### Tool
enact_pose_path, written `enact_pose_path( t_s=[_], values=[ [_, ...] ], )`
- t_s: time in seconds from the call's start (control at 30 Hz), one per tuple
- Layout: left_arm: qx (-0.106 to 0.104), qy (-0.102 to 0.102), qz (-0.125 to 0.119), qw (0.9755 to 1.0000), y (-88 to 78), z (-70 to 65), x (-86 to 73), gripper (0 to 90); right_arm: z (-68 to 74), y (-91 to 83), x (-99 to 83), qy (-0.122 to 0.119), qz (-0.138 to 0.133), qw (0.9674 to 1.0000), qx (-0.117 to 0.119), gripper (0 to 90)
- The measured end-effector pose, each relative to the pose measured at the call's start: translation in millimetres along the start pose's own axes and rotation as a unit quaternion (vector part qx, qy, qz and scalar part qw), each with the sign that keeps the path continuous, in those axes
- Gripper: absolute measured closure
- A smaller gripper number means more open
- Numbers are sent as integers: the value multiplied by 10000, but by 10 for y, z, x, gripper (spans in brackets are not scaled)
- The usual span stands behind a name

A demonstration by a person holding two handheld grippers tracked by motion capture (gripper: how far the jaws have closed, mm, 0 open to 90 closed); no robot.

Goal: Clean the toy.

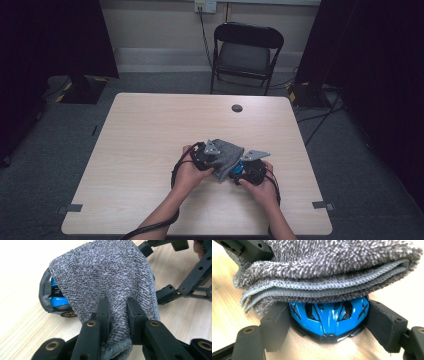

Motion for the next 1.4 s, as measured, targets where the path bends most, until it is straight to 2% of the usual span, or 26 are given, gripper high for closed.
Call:
enact_pose_path(
  t_s=[0.47, 0.8, 0.93, 1.2, 1.4],
  values=[
    [228, -222, 51, 9995, -26, 171, -49, 748, 0, 0, 0, 1, 0, 10000, 0, 229],
    [393, -220, 77, 9990, -39, 251, -67, 748, 0, 0, 0, 3, -2, 10000, 1, 229],
    [450, -296, 47, 9985, -42, 276, -90, 747, 0, 0, 0, 4, -1, 10000, 0, 229],
    [605, -310, 39, 9977, -92, 340, -86, 748, 0, 0, 0, 2, -2, 10000, 1, 229],
    [698, -354, 124, 9969, -122, 419, -126, 748, 0, 0, 0, 3, 3, 10000, 4, 229]
  ],
)
Point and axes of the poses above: each handheld gripper's, and its own axes: y roughly forward along the jaws, x roughly out of its top, z roughly to its left, the point moved 1 cm from there along y, roughly forward along the jaws, and after that the axes turned 7 degrees about x, right-handed, at the moved point
